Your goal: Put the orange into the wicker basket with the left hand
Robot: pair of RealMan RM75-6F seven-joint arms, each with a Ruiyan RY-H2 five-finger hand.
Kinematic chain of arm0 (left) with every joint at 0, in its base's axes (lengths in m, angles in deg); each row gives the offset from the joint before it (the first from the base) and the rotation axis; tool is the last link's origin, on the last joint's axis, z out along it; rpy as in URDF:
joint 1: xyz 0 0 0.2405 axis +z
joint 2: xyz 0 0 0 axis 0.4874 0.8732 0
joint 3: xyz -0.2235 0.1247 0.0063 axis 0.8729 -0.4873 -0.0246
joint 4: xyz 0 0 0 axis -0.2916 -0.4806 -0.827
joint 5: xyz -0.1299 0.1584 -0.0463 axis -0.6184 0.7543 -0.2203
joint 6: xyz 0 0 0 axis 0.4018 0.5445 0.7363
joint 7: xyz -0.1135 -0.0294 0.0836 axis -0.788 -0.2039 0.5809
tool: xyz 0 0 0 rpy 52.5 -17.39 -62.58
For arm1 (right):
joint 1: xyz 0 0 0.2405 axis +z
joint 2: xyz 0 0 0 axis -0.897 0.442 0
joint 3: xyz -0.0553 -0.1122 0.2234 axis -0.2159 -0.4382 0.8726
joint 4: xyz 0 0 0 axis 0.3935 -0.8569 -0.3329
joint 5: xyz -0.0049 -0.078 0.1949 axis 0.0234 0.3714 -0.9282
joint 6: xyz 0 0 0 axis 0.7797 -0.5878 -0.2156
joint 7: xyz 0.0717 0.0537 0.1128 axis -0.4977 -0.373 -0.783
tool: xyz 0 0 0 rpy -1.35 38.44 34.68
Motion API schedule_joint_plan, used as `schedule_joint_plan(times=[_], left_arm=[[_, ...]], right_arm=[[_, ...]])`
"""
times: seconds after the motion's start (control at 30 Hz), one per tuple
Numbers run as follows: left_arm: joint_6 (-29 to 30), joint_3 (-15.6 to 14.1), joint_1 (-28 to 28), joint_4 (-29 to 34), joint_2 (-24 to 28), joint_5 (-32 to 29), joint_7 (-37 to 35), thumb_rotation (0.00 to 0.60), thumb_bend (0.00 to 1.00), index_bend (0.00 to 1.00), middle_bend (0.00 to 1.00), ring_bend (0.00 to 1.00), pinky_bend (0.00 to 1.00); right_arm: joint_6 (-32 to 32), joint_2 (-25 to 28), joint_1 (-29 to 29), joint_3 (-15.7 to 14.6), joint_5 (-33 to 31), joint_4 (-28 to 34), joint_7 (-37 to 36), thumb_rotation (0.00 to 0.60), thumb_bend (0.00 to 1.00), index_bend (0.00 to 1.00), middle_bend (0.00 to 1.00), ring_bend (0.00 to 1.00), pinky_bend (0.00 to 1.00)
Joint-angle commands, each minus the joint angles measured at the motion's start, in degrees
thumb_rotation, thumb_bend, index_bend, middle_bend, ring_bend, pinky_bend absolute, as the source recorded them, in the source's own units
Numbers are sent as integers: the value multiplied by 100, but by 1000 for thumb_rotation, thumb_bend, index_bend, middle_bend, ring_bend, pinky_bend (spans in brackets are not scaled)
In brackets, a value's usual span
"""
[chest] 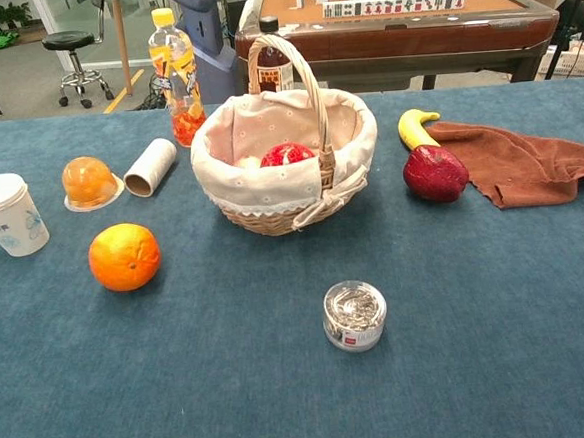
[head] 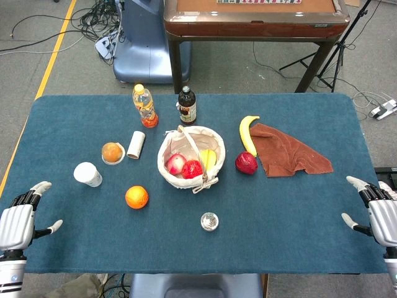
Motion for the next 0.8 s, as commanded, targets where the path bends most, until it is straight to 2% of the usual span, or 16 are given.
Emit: schedule_joint_plan(times=[0.03,0.37,0.67,0.8], left_arm=[[8,4,2,-3,-1,4,-10,600,131,215,175,231,207],[-4,-40,-12,-44,15,146,-69,600,131,215,175,231,207],[-178,-242,-384,-562,20,1364,-772,600,131,249,175,234,208],[-454,-372,-699,-737,51,1918,-931,600,131,256,175,236,216]], right_arm=[[-12,3,-6,1,3,3,0,600,198,172,229,213,314],[-84,29,-26,21,17,36,11,600,199,172,229,213,314],[-152,63,-41,36,46,96,51,600,199,172,229,213,314],[-151,68,-33,37,61,122,78,600,198,172,229,213,314]])
